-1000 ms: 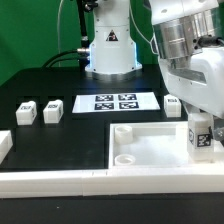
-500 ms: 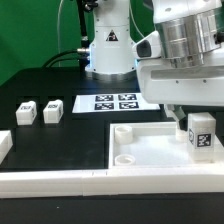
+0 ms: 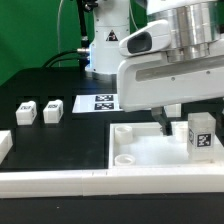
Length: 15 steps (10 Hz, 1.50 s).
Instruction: Assemble one leg
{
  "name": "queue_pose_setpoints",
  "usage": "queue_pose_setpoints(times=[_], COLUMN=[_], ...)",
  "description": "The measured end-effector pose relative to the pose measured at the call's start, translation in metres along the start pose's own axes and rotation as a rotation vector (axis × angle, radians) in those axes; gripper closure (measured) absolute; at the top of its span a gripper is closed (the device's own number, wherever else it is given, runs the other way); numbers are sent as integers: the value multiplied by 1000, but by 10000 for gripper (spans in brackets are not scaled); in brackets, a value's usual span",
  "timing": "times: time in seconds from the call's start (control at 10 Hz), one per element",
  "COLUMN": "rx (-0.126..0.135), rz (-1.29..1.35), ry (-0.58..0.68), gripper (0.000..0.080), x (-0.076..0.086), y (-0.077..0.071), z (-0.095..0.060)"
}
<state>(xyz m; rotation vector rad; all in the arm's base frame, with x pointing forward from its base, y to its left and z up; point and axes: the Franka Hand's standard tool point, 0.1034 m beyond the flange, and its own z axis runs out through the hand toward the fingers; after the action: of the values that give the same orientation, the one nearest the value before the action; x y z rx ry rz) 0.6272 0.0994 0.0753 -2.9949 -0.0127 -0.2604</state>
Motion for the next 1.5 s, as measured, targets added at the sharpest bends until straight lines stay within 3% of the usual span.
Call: queue_pose_setpoints(times=[0.4, 0.5, 0.6, 0.7, 0.8, 1.2, 1.5], rx=[1, 1, 1, 1, 0, 1, 2], rz=[-18, -18, -18, -18, -18, 20, 239], ry=[-1, -1, -1, -1, 0, 0, 1], gripper=[150, 238, 415, 415, 508, 508, 506], x=[1, 1, 1, 1, 1, 1, 1], y=[-1, -1, -1, -1, -1, -1, -1], z=[0, 0, 0, 0, 0, 0, 0])
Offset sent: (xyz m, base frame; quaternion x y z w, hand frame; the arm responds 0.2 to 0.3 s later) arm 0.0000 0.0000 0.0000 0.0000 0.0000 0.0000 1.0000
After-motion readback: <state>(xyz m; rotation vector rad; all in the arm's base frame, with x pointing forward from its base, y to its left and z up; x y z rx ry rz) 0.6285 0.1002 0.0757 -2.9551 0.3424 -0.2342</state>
